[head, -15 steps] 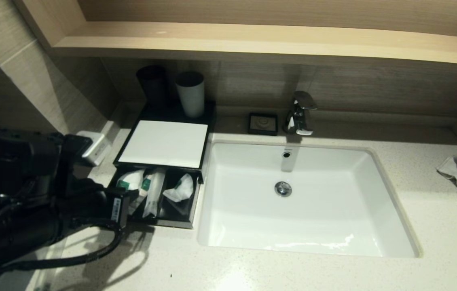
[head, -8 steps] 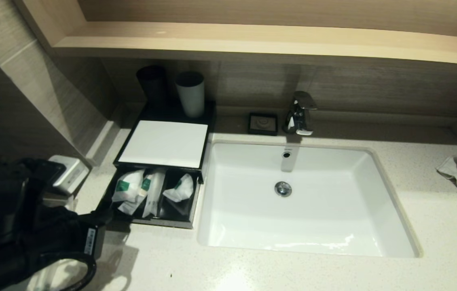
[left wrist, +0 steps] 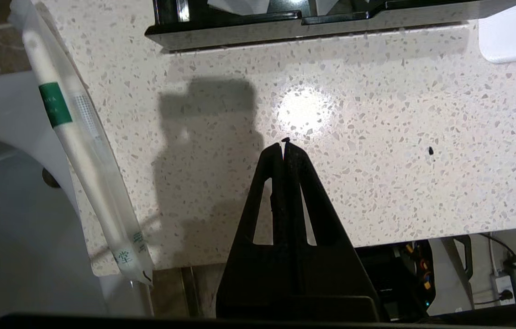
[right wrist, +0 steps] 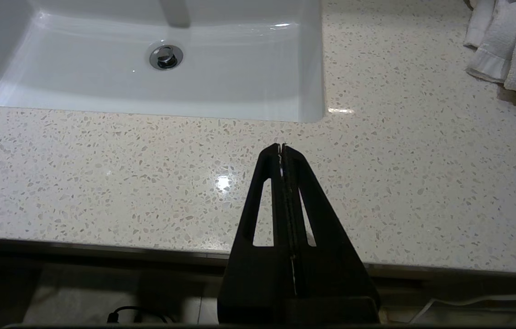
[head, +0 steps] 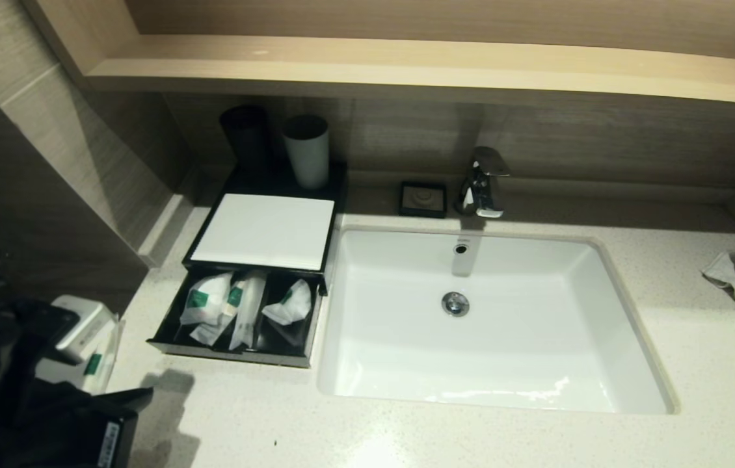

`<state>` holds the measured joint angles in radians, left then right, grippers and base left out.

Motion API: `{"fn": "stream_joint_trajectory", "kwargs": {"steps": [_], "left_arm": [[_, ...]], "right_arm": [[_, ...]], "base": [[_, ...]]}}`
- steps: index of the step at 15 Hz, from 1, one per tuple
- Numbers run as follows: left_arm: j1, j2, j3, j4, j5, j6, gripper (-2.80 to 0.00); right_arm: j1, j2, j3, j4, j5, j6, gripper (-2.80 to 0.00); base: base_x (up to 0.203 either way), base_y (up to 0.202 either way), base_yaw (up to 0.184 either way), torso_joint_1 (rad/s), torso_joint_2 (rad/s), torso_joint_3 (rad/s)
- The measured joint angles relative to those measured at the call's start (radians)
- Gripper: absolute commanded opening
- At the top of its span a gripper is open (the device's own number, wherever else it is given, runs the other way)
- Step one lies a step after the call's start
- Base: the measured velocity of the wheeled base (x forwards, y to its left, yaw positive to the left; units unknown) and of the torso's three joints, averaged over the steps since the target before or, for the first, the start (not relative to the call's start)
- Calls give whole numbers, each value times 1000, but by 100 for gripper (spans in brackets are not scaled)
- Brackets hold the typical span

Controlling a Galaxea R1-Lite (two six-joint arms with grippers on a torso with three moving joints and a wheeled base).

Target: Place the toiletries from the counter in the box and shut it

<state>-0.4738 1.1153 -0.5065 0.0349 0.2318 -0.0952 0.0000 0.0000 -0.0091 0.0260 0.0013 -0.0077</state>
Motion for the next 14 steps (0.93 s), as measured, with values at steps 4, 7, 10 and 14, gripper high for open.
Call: {"fn": "stream_joint_trajectory", "kwargs": {"steps": [4,7,10,14], "left_arm": [[0,71,1,-9,0,-68,-280],[0,146,-6,-19,-1,-105,-280],[1,226,-4,-111,2,-135,-280],[12,296,-8,-163,3,-141,-280]], "right_arm": [[0,0,0,0,0,0,-280],[0,0,0,0,0,0,-280],[0,0,0,0,0,0,-280],[0,0,0,0,0,0,-280]], "base": [[0,0,0,0,0,0],[0,0,0,0,0,0],[0,0,0,0,0,0],[0,0,0,0,0,0]]}}
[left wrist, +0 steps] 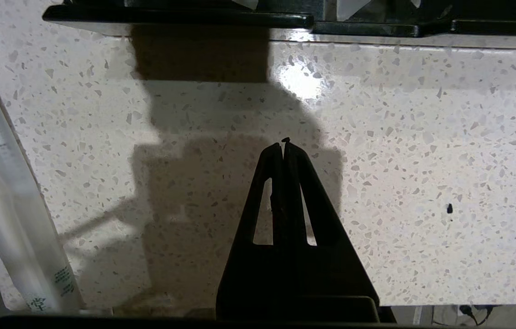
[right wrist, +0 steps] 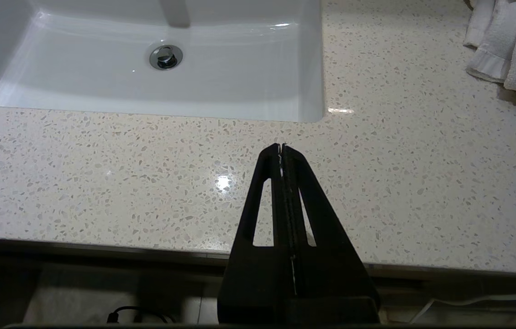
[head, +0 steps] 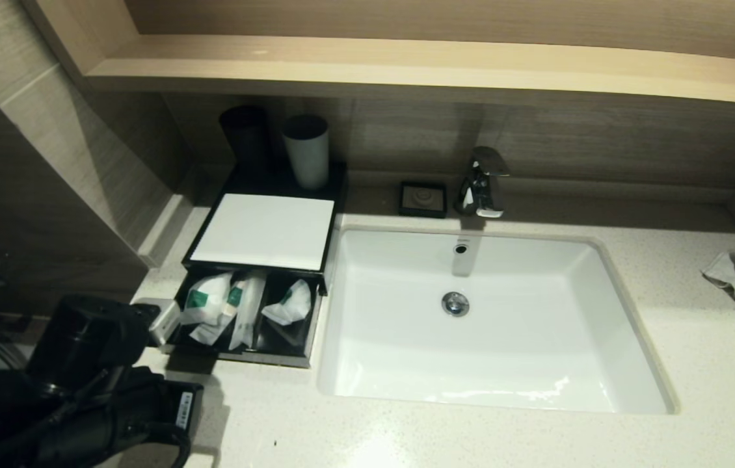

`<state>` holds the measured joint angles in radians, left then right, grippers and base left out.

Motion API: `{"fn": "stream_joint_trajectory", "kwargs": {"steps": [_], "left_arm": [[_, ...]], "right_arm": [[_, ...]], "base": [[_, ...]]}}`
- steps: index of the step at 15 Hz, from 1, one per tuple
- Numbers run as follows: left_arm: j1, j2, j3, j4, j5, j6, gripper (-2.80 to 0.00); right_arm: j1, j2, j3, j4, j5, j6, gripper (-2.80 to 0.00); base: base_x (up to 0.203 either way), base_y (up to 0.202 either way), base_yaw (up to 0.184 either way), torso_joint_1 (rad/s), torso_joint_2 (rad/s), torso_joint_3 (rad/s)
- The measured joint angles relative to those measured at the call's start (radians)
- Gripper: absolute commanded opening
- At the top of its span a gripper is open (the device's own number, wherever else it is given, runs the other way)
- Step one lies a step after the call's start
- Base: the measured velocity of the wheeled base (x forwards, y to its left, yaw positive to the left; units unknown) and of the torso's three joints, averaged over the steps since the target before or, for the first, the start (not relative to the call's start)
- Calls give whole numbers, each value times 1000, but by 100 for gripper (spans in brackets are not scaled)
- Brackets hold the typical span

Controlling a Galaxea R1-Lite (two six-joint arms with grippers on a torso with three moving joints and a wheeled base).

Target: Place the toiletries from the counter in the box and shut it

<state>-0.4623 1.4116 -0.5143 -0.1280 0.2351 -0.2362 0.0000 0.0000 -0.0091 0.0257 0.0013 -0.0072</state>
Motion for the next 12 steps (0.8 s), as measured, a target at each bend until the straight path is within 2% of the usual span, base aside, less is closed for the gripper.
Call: {"fn": "stream_joint_trajectory", "kwargs": {"steps": [5,12], "left_arm": [[44,51,-12,-77,0,6,-280],[70,113,-90,-84,-1,8,-280]], "right_arm": [[0,0,0,0,0,0,-280],[0,0,0,0,0,0,-280]], "base": [[0,0,0,0,0,0],[0,0,0,0,0,0]]}}
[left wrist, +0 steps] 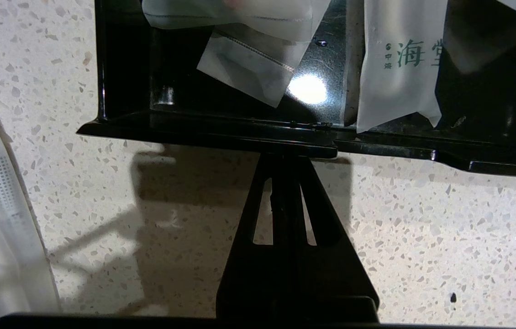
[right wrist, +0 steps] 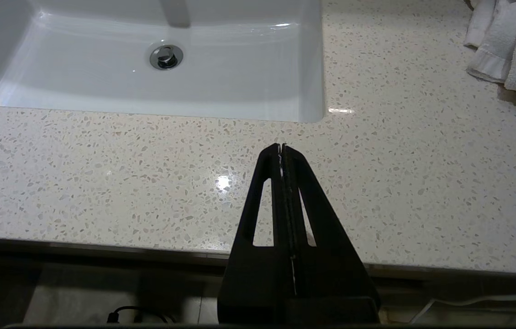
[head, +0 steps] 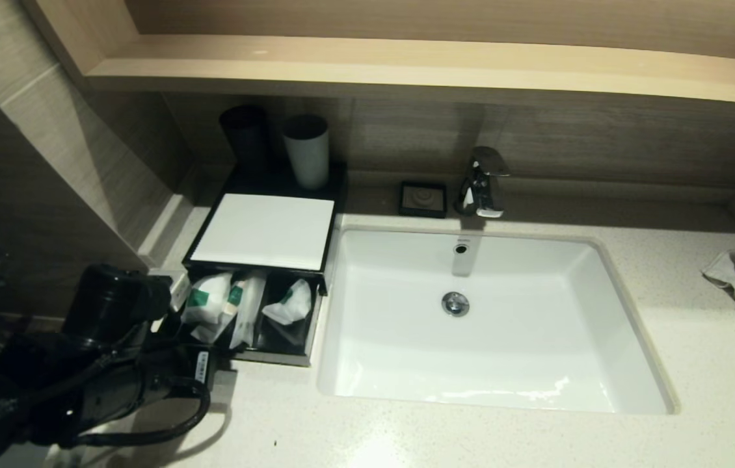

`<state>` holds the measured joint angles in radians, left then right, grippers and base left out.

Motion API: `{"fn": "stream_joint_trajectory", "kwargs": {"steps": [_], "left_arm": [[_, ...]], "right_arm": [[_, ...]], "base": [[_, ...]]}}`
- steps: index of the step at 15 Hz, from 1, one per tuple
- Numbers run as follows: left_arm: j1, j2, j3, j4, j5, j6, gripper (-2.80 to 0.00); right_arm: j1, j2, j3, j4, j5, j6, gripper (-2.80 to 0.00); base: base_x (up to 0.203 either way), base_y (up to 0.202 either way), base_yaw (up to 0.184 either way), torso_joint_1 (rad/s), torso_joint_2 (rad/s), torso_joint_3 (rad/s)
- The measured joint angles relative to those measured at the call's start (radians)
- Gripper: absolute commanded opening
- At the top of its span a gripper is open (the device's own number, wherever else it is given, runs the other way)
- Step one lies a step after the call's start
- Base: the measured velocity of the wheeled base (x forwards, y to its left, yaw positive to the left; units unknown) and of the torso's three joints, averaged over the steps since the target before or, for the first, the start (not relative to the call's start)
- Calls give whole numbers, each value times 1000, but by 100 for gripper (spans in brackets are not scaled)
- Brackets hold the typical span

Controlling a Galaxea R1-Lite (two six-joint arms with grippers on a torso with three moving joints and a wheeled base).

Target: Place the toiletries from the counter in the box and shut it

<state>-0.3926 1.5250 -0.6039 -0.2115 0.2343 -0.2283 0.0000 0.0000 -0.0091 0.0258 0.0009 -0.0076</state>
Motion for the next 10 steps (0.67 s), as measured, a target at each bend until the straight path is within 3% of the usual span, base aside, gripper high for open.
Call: {"fn": "stream_joint_trajectory", "kwargs": {"steps": [10], "left_arm": [[33,76,-109,-18,-2,-5,-280]], "right_arm": [[0,0,0,0,0,0,-280]], "base": [[0,0,0,0,0,0]]}}
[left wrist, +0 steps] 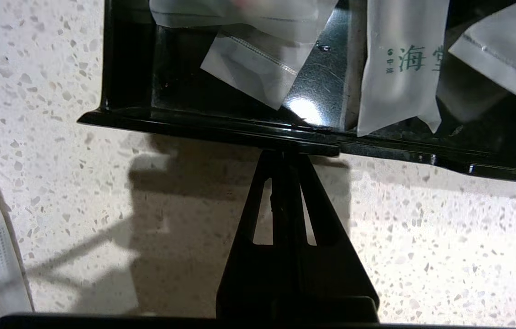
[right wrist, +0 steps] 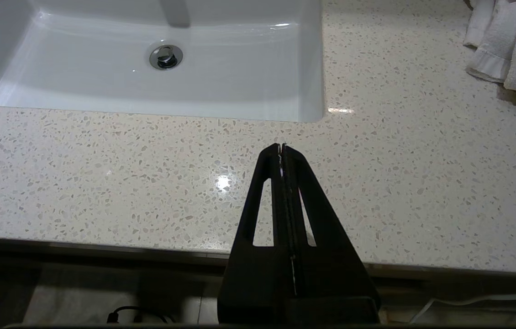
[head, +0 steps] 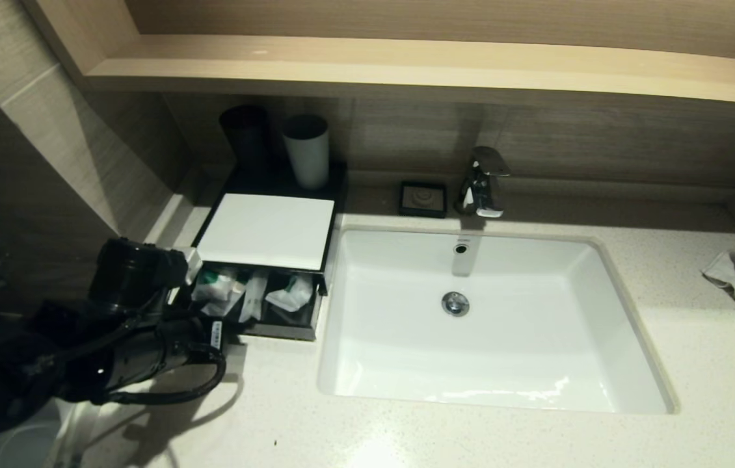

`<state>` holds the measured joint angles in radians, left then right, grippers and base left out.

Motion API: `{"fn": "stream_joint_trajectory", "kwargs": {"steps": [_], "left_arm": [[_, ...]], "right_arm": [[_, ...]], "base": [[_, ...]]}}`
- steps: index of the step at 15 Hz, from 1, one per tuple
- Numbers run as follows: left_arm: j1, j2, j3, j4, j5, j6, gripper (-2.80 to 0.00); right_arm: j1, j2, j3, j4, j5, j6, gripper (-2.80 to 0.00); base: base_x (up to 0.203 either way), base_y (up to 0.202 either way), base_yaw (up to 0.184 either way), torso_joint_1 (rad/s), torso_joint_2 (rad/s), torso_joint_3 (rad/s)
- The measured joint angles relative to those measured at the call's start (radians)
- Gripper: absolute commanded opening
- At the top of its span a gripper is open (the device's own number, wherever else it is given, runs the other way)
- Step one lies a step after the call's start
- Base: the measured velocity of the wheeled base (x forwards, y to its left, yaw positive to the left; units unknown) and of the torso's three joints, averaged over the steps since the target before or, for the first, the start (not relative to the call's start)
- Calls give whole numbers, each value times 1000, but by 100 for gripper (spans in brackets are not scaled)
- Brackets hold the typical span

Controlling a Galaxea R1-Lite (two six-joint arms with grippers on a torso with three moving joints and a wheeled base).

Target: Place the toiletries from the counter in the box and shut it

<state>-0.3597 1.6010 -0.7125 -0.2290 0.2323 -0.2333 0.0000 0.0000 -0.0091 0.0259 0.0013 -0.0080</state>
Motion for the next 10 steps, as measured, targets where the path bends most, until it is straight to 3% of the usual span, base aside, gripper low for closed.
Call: {"fn": "stream_joint_trajectory", "kwargs": {"steps": [10], "left_arm": [[27,47,-78,-9,2,0,-280]], "right_arm": [[0,0,0,0,0,1,-280]], "base": [[0,0,0,0,0,0]]}}
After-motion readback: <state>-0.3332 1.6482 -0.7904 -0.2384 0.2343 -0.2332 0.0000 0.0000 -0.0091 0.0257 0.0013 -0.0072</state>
